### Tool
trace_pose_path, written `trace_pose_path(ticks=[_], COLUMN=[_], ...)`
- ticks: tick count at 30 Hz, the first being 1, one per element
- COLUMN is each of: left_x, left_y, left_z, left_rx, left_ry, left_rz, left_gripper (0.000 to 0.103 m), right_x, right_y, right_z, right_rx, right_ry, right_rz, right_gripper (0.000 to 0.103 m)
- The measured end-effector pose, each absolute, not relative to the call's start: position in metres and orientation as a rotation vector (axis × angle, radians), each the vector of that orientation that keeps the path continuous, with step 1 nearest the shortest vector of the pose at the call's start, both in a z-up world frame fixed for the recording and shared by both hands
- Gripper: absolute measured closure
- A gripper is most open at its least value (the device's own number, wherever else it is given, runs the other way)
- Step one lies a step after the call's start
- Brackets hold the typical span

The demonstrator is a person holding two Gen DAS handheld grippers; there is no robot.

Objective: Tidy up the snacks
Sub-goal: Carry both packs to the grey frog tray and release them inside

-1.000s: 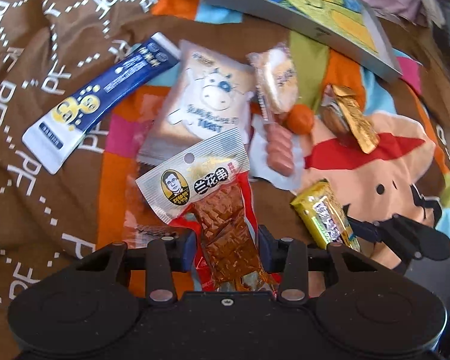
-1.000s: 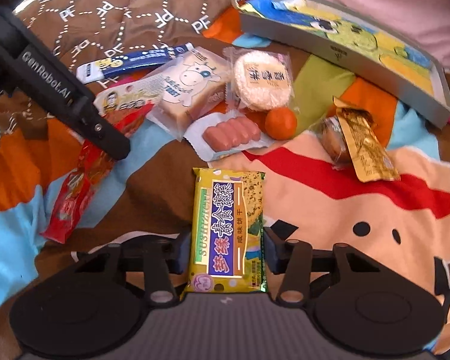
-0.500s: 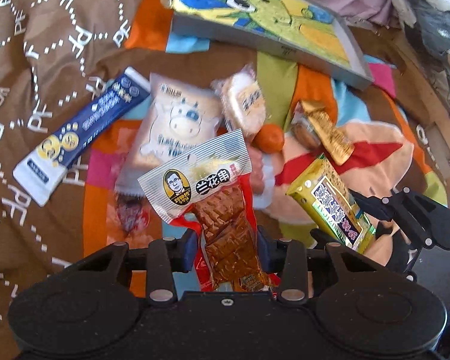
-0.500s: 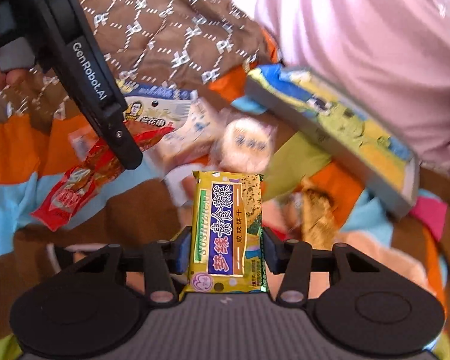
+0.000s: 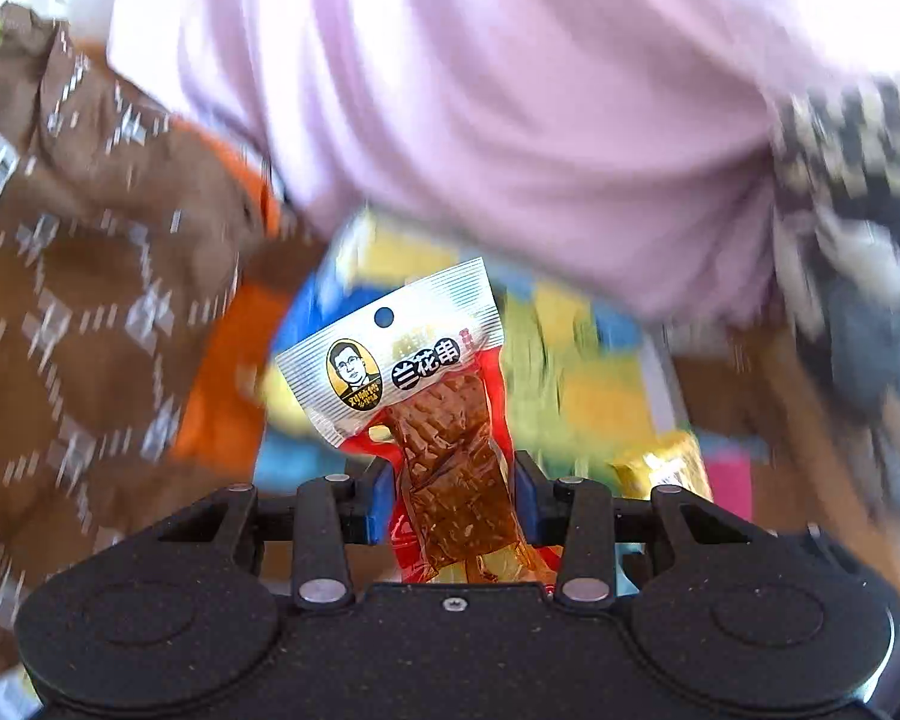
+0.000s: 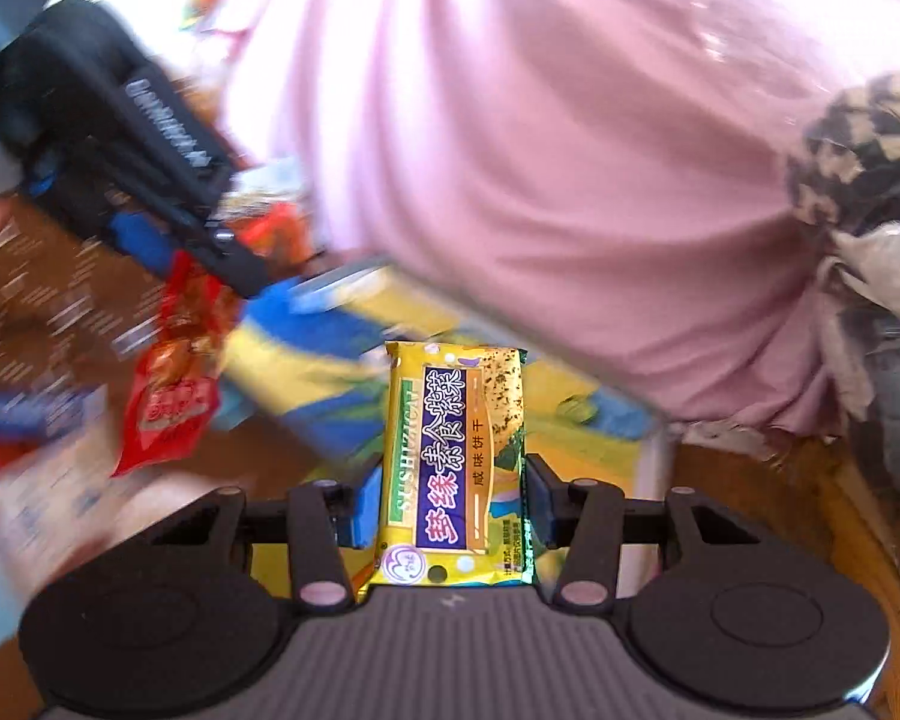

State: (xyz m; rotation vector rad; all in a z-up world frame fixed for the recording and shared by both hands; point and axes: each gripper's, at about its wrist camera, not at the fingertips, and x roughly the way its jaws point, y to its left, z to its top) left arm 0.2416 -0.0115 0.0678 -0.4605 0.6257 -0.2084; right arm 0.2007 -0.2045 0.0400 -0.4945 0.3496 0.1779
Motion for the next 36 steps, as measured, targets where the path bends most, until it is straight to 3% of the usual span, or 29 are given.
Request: trace_pose_path(ticks=[8,23,25,28,33,36], left_x=[0.314,0.357,0.360,0.364,0.364,0.359], left_y=[-0.007,-0.027,-0.031,-0.037,-0.041,-0.041], left_z=[0.059,0.008,0.005,0.003,0.000,0.000], left_rx=[-0.611,-0.583,-0.567,-0.535,-0.478,-0.463], left_ry=[0.544,0.584,0.584,0.582,0.566,0.550], left_rz=[-0.083,-0.024,-0.026,-0.032,-0.011,0.008], left_gripper=[0.061,0.060,0.058,0.046,0.022,0.013], right_x=[0.296,0.339,0.339,0.337,0.328,0.320], right_y=[-0.231,-0.246,-0.248,-0.252,-0.258,-0.256], right_z=[0.038,-0.015,-0.019,-0.021,-0.020,-0.018], right_rx=[-0.298,-0.205,-0.211,-0.230,-0.217,-0.218], right_ry=[0.394,0.506,0.504,0.476,0.414,0.357], right_rz=[0.048,0.039,0.039,0.030,0.010,-0.008], right_gripper=[0.051,0.050,0.047,0.035,0.021,0.015])
